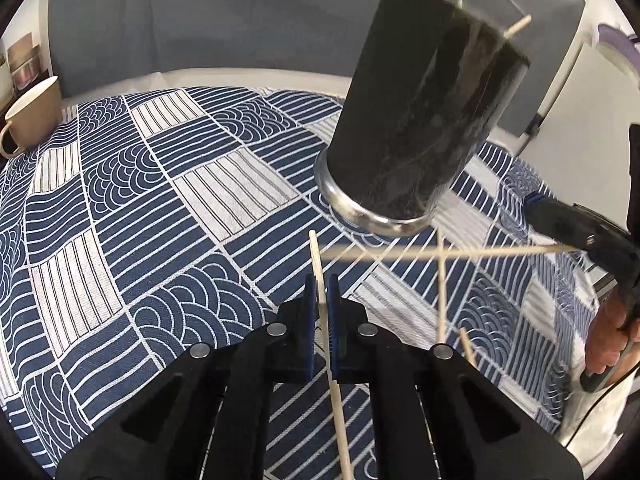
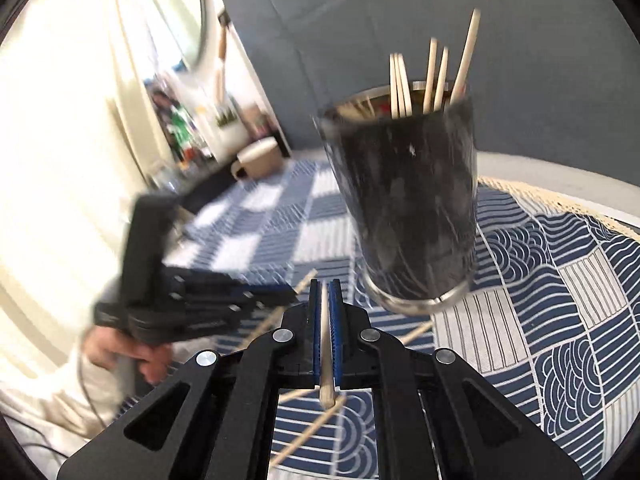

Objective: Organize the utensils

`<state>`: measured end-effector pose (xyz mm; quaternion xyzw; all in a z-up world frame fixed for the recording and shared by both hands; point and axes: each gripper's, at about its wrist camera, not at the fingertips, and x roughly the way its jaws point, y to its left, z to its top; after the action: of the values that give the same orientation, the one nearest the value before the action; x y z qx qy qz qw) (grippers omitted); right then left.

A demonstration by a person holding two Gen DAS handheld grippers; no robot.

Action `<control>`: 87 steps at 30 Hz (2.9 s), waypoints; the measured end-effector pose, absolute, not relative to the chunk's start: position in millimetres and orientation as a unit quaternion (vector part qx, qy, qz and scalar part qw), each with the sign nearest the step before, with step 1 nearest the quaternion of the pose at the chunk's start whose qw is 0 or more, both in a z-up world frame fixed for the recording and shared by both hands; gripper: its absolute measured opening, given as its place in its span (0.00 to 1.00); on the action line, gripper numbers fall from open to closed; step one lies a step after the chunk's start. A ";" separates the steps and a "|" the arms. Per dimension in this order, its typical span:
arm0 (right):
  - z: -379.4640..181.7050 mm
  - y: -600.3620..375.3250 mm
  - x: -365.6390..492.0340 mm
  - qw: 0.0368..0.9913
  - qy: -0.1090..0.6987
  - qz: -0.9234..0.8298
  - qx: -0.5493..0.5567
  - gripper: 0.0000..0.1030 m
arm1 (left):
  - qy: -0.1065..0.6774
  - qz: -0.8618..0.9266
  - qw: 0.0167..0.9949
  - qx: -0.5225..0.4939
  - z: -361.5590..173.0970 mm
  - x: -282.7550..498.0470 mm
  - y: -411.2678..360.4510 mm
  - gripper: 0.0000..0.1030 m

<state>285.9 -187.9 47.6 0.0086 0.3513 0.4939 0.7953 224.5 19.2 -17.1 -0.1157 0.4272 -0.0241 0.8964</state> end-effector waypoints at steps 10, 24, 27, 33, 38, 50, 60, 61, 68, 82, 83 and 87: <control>96.7 -217.2 288.4 0.816 0.299 0.489 0.074 0.04 | 0.410 -0.035 0.901 -0.138 5.7 216.4 35.9 0.05; 163.3 -199.4 285.1 0.851 0.263 0.454 0.027 0.04 | 0.394 -0.043 0.912 -0.108 45.0 219.5 45.1 0.05; 175.2 -192.6 282.3 0.856 0.256 0.448 0.016 0.04 | 0.424 -0.043 0.901 -0.087 31.5 222.5 38.1 0.17; 192.7 -181.8 284.1 0.862 0.248 0.441 0.009 0.04 | 0.479 -0.031 0.873 -0.085 -0.1 229.1 37.7 0.33; 197.2 -171.6 284.5 0.862 0.248 0.443 -0.001 0.04 | 0.510 -0.024 0.857 -0.072 -20.0 231.5 36.4 0.33; 203.3 -167.5 291.8 0.866 0.254 0.431 -0.013 0.04 | 0.505 -0.030 0.856 -0.110 -27.5 225.4 70.1 0.05; 230.3 -171.6 308.1 0.887 0.229 0.402 -0.015 0.04 | 0.427 -0.051 0.888 -0.161 33.7 217.3 107.1 0.05; 235.2 -171.0 310.8 0.889 0.224 0.399 -0.014 0.04 | 0.411 -0.042 0.899 -0.148 47.0 218.5 107.3 0.05; 270.6 -162.0 329.5 0.901 0.191 0.390 -0.015 0.04 | 0.341 -0.098 0.927 -0.122 132.3 242.9 98.6 0.05; 276.2 -144.1 354.2 0.903 0.186 0.386 -0.021 0.04 | 0.359 -0.070 0.926 -0.090 135.2 255.3 94.3 0.44; 274.4 -142.1 355.6 0.903 0.187 0.385 -0.020 0.04 | 0.363 -0.066 0.925 -0.090 131.7 254.2 99.1 0.47; 261.9 -139.9 363.7 0.903 0.193 0.384 -0.006 0.04 | 0.400 -0.036 0.911 -0.092 97.7 252.4 114.4 0.54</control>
<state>363.7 -139.9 261.9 -0.0064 0.1930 0.3842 0.9028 252.4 114.4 97.7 -0.0917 0.4001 -0.0363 0.9111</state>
